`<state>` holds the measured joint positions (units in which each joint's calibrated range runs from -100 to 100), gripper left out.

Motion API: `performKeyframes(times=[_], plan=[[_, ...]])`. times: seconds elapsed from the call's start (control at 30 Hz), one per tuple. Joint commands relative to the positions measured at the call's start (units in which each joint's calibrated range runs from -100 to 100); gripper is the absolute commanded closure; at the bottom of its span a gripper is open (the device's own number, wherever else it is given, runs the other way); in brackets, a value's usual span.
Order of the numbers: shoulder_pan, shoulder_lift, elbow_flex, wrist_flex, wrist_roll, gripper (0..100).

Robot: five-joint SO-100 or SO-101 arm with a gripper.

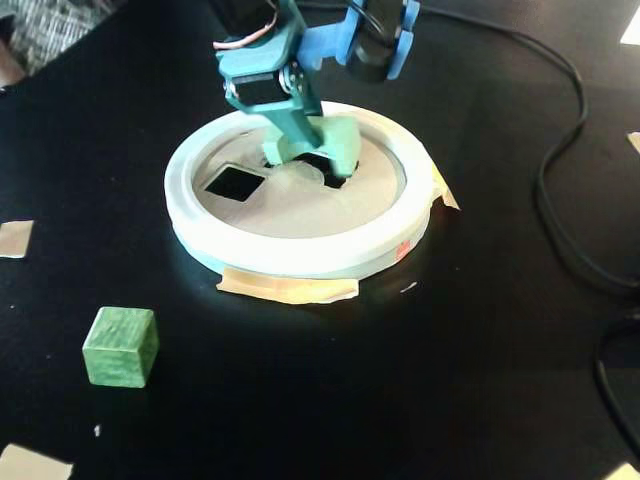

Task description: Pick up the U shape block and drop it in corresponding U shaped hole

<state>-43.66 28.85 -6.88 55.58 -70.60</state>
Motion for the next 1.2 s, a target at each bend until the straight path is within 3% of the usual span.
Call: performKeyframes(times=[0.0,0.5,0.77,0.87,1.03,1.17], plan=[[2.7,-0.5,-0.5,-0.4,-0.1,72],[-0.9,-7.3,-0.6,-0.2,1.0,71],[-0.5,-17.9,-0.6,-0.2,6.2,71],[0.5,-20.4,0.4,-0.2,13.8,71],[5.8,-21.8,0.5,0.0,30.9,71],[14.2,-26.0,1.0,10.3,45.5,72]])
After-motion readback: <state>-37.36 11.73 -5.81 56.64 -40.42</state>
